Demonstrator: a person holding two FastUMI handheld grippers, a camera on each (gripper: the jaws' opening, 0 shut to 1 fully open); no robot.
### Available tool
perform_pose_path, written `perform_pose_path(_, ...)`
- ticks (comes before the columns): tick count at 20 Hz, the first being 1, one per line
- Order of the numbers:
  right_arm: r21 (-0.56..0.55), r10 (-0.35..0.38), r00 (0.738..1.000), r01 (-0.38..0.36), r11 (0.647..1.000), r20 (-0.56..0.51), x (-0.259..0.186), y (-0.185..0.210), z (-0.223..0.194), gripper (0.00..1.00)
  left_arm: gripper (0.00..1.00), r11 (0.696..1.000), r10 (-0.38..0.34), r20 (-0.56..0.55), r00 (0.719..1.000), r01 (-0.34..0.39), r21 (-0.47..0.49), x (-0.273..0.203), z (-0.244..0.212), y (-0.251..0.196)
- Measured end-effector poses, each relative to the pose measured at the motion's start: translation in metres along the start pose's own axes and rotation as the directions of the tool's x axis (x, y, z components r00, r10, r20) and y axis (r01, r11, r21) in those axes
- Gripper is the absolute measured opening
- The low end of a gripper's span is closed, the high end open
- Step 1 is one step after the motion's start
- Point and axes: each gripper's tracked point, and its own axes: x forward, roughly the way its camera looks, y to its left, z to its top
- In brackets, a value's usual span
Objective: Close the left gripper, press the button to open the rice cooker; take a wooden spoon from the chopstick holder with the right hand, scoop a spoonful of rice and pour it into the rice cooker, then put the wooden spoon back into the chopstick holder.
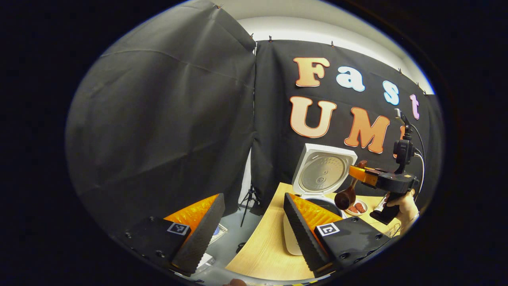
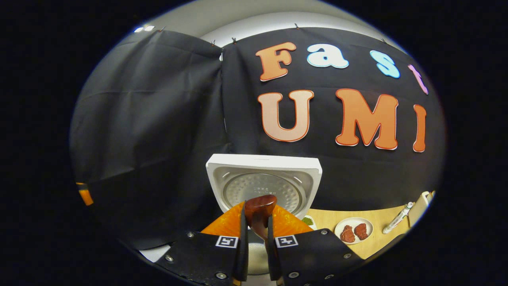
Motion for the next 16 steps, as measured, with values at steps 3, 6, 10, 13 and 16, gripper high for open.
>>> perform_pose_path(3,-0.002,0.013,1.0,-0.013,1.0,-0.012,-0.001,0.003,-0.009,0.2,1.0,1.0,-0.005,0.0,1.0,0.005,-0.004,-0.003,0.001,-0.002)
perform_pose_path(6,0.132,0.028,1.0,-0.027,0.991,0.001,-0.005,-0.004,-0.007,0.2,1.0,1.0,-0.009,-0.002,1.0,0.009,-0.002,-0.003,0.002,-0.005)
perform_pose_path(10,0.317,0.01,1.0,-0.016,0.948,0.019,-0.017,-0.042,0.001,0.19,1.0,1.0,-0.017,0.002,1.0,0.017,0.001,-0.005,0.003,-0.018)
perform_pose_path(13,0.453,-0.027,0.998,0.0,0.892,0.053,-0.036,-0.083,0.012,0.19,1.0,0.999,-0.047,0.011,0.999,0.047,-0.001,-0.002,0.008,-0.04)
perform_pose_path(16,0.538,-0.08,0.995,0.035,0.842,0.062,-0.059,-0.133,0.011,0.2,1.0,0.997,-0.073,0.018,0.997,0.073,0.009,0.001,0.012,-0.062)
